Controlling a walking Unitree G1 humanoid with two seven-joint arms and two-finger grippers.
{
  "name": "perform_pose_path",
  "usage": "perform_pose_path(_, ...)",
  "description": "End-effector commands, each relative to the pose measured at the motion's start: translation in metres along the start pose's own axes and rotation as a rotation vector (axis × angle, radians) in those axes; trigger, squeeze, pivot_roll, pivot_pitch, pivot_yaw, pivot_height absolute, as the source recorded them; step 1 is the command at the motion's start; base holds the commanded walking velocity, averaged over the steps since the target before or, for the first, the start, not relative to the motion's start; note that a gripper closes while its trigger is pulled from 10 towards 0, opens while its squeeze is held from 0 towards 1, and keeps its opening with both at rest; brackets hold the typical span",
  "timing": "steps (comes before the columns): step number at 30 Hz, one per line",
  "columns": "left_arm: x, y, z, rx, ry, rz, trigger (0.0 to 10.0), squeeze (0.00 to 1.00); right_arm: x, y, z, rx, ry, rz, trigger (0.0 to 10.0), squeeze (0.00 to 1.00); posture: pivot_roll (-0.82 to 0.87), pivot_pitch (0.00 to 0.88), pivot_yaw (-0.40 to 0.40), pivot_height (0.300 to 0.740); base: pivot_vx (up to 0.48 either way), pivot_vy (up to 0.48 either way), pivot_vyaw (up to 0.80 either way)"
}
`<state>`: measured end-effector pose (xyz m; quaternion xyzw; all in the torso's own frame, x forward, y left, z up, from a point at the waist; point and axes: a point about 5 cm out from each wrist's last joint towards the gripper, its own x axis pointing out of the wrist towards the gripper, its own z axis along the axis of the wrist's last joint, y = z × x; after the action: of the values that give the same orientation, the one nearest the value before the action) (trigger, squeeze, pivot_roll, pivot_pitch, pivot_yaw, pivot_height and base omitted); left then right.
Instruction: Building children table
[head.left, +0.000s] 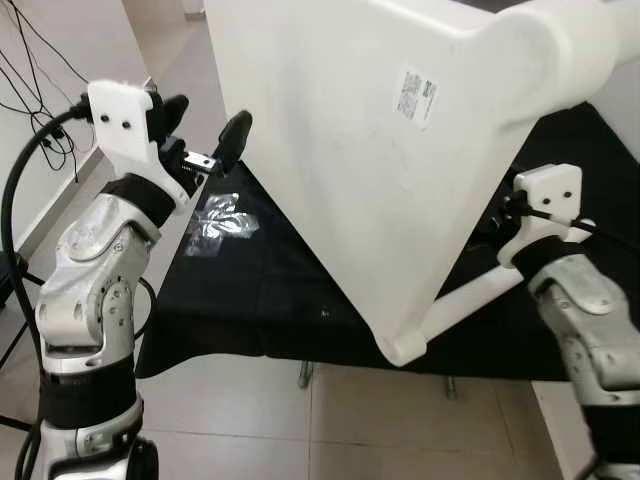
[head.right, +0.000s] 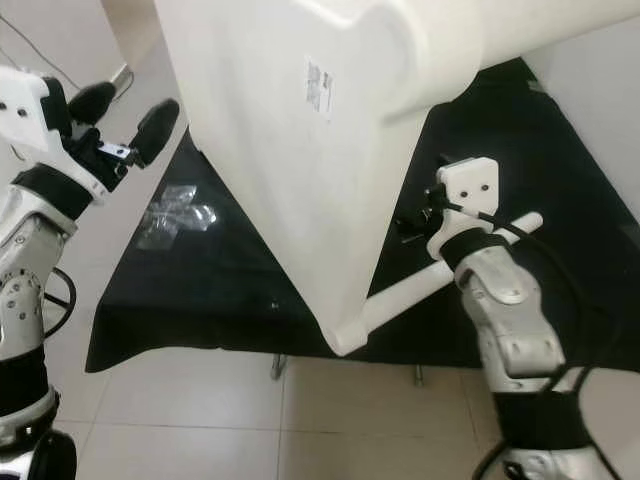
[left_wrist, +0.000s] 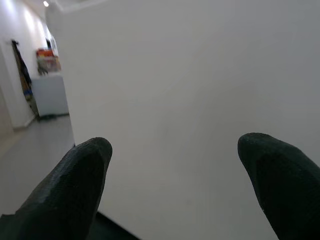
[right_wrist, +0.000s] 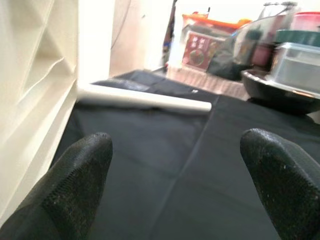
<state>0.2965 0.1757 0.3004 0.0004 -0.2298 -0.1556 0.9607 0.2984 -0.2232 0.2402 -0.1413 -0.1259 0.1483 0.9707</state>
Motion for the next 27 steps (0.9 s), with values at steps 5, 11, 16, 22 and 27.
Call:
perform_pose_path(5,-0.012,-0.012,-0.016,-0.029,0.048,0.008,10.0,0.0,-0.022,0.02,-0.006,-0.084,0.113,0.29,10.0,0.0,-0.03,0.101,0.035,0.74,0.0,0.0,0.0)
perform_pose_path(11,-0.039,-0.027,-0.049,-0.049,0.18,0.018,10.0,0.0,-0.051,0.033,-0.021,-0.154,0.33,0.58,10.0,0.0,-0.03,0.099,0.037,0.74,0.0,0.0,0.0)
perform_pose_path(16,-0.053,-0.042,-0.06,-0.064,0.239,-0.029,10.0,0.0,-0.067,0.028,-0.024,-0.177,0.443,0.68,10.0,0.0,-0.03,0.098,0.035,0.74,0.0,0.0,0.0)
perform_pose_path(22,-0.064,-0.054,-0.071,-0.07,0.283,-0.065,10.0,0.0,-0.073,0.04,-0.018,-0.145,0.463,0.816,10.0,0.0,-0.03,0.095,0.03,0.74,0.0,0.0,0.0)
perform_pose_path(27,-0.055,-0.041,-0.059,0.028,0.229,-0.041,10.0,0.0,-0.053,0.049,-0.015,-0.157,0.374,0.748,10.0,0.0,-0.02,0.091,0.024,0.74,0.0,0.0,0.0)
